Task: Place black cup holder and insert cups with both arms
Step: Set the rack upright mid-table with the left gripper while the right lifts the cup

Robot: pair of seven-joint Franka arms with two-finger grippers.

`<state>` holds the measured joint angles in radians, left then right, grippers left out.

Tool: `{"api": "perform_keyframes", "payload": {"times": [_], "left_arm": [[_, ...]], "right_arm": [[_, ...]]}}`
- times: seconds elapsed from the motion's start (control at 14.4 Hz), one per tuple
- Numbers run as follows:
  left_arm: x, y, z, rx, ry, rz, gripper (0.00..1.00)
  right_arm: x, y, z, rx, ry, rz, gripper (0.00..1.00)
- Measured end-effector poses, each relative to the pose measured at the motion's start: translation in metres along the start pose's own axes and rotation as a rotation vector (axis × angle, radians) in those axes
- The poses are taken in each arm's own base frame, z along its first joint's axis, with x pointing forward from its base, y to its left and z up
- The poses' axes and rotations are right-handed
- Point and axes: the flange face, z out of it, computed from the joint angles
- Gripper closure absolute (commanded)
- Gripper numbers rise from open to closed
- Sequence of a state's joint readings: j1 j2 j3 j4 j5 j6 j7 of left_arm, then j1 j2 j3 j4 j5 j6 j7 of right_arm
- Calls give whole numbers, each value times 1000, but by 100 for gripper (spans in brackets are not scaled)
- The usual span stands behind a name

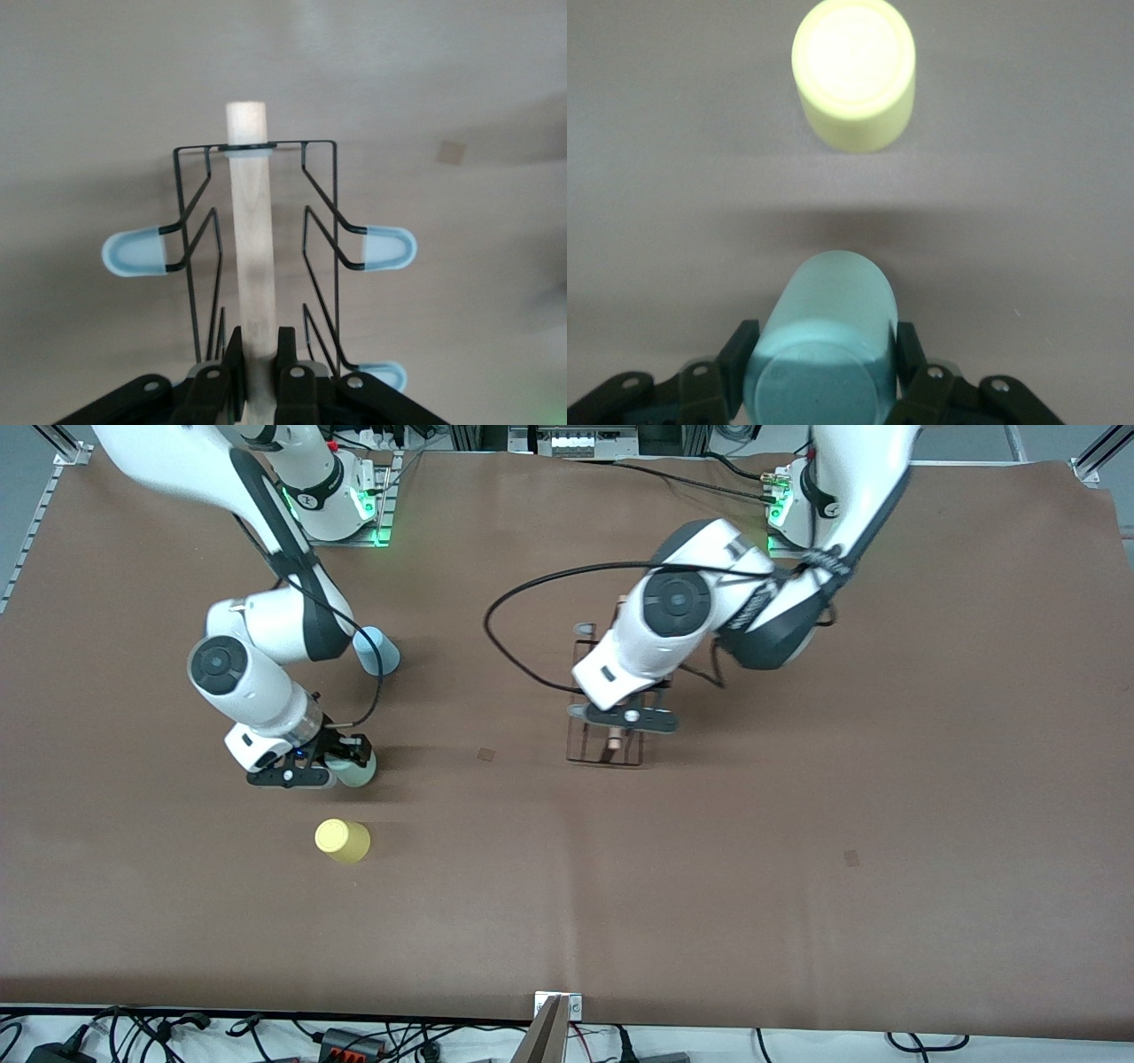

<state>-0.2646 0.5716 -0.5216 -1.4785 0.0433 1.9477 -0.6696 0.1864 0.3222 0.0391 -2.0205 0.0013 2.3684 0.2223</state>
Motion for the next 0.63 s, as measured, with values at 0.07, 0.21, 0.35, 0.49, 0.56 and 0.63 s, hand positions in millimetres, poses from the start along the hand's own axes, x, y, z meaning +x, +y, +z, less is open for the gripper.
{"api": "perform_keyframes", "payload": {"times": [0.07,0.21,0.35,0.49,0.56,0.63], "left_arm": [[1,7,9,-15,6,-7,99],[3,16,25,-18,17,-2,96],[4,20,36,15,50,23,54],[5,21,41,27,59,26,0],[7,20,40,31,66,26,0],[8,20,37,32,76,27,0]], "right_arm": [[-2,0,-22,-6,-20,-1,100],[-11,1,-65,-18,-60,-2,100],[-21,3,-101,-29,-97,-2,100],[-29,4,-129,-35,-119,-7,100],[-30,3,-140,-37,-126,-11,100],[-31,1,-146,-37,-127,-15,100]]}}
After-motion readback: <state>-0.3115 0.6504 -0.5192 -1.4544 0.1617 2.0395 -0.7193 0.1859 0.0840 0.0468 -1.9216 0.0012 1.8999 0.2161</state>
